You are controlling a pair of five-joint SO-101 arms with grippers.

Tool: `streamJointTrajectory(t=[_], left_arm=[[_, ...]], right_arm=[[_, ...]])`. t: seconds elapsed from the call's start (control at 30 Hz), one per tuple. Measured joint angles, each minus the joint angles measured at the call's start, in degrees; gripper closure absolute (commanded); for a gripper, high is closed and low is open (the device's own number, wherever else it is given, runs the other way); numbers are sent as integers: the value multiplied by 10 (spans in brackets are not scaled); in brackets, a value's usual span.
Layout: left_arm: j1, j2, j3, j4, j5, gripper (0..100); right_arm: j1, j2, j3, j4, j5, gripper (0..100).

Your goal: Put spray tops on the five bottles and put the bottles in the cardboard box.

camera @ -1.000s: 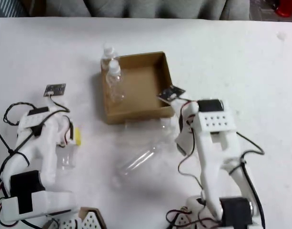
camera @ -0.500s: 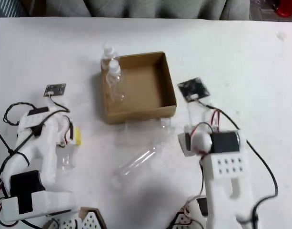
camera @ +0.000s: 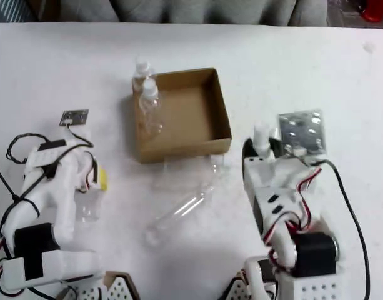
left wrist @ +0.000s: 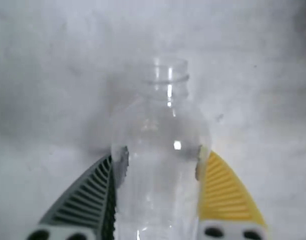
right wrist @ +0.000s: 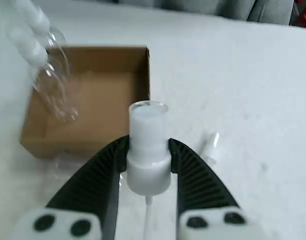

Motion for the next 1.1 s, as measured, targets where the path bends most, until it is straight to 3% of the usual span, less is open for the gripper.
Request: streamJointTrajectory(t=[0.17,0.3,0.57,0.7,1.0,1.1], left_arm=[[0,0,0,0,0,980],[0,0,0,-1,0,980],[0,0,0,-3,-1,980],[0,0,0,-3,-1,980],[0,0,0,-3,-1,980],[0,0,0,-3,-1,980]], right_arm=[[-76,-43,0,-53,-134,983],[-164,-75,29,-91,-182,983],[-326,-182,204,-250,-187,983],[-360,-266,280,-306,-187,983],[-448,-283,297,-384,-185,983],[-479,-283,297,-426,-139,983]])
